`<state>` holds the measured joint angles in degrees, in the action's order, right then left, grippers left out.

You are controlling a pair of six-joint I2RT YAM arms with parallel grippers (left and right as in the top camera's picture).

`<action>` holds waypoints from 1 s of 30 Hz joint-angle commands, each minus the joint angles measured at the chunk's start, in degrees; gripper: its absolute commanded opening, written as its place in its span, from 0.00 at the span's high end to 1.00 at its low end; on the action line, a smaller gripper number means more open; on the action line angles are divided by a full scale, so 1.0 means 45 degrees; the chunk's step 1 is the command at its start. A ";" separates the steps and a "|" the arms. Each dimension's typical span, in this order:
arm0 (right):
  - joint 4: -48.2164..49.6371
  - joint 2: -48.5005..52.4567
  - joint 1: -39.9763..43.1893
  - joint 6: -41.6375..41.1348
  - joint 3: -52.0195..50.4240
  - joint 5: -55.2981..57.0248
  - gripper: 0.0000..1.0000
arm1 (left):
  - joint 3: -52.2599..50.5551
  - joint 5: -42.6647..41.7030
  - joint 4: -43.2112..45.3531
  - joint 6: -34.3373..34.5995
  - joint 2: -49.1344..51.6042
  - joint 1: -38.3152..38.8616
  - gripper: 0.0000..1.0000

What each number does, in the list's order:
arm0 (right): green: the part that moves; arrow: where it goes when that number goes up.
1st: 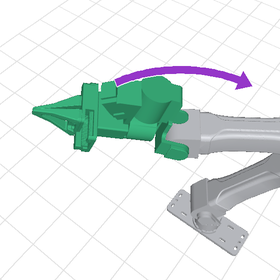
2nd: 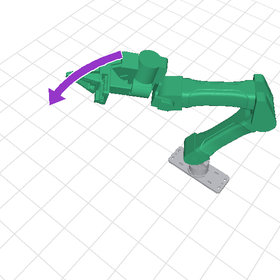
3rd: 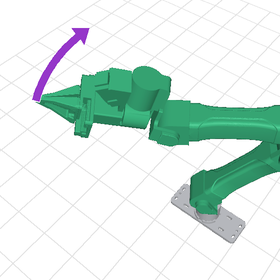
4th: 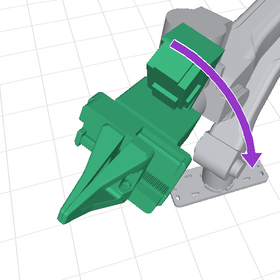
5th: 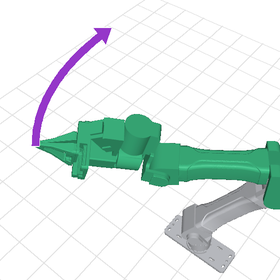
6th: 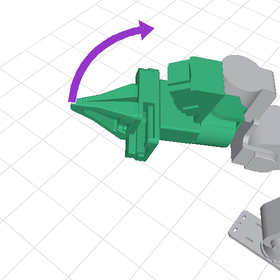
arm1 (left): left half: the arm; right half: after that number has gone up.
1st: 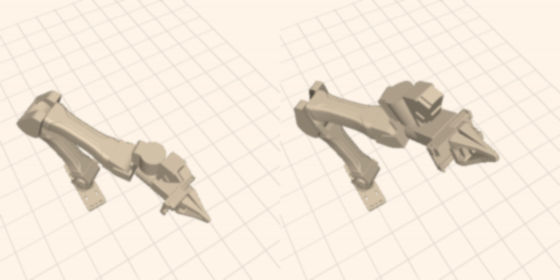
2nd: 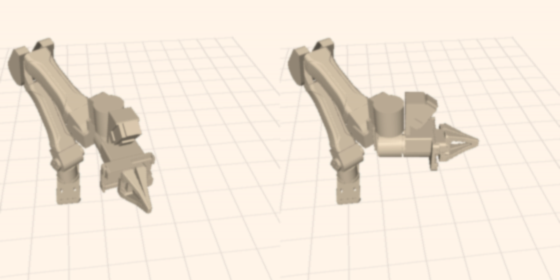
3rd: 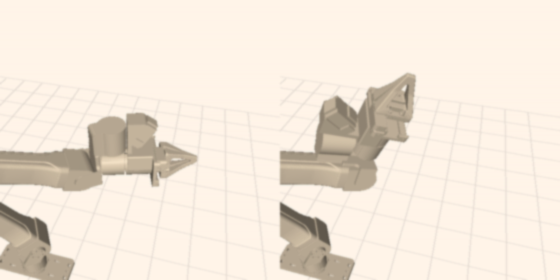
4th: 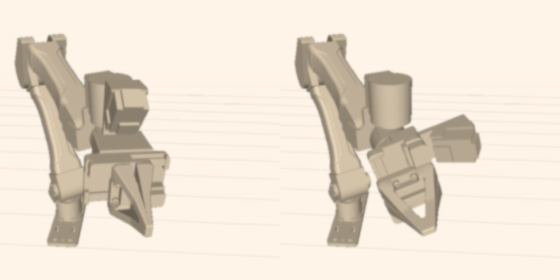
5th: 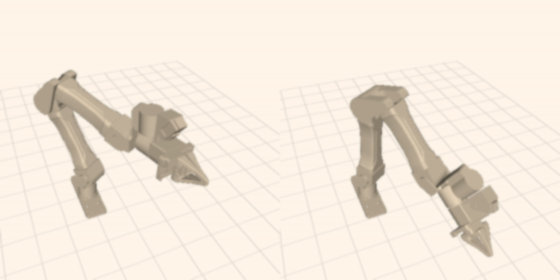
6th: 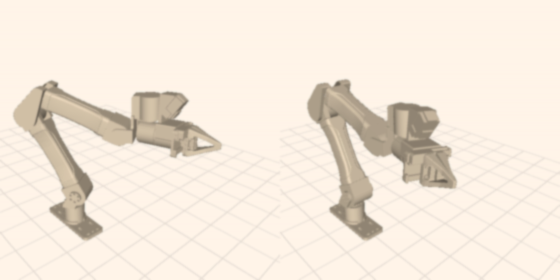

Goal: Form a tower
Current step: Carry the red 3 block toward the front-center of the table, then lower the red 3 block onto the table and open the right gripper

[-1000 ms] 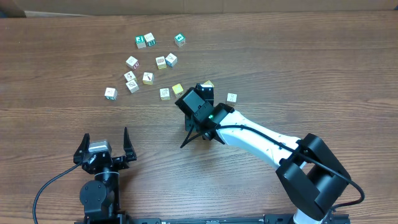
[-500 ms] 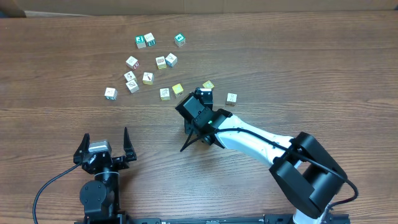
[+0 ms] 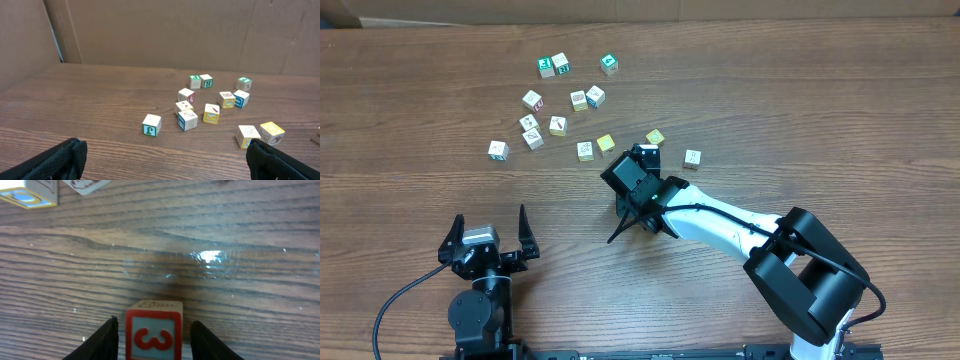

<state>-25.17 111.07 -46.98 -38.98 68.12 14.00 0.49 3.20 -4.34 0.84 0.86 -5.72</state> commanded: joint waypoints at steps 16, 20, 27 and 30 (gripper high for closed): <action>0.0355 0.0058 -0.0044 0.0053 -0.0010 0.0695 0.54 | -0.0044 -0.0015 0.0024 -0.0287 -0.0131 0.0024 0.00; 0.0238 -0.0024 -0.0049 0.0437 0.0335 0.0695 0.53 | -0.0044 -0.0015 0.0024 -0.0282 -0.0131 0.0024 0.00; -0.0340 -0.0811 -0.0024 0.0816 0.1030 0.1258 0.53 | -0.0044 -0.0015 0.0024 -0.0287 -0.0131 0.0024 0.00; -0.0709 -0.1156 0.0194 0.0816 0.1394 0.1452 0.53 | -0.0044 -0.0015 0.0024 -0.0282 -0.0131 0.0024 0.00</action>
<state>-27.79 109.78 -46.89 -36.03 71.18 18.09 0.49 3.20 -4.34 0.84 0.86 -5.72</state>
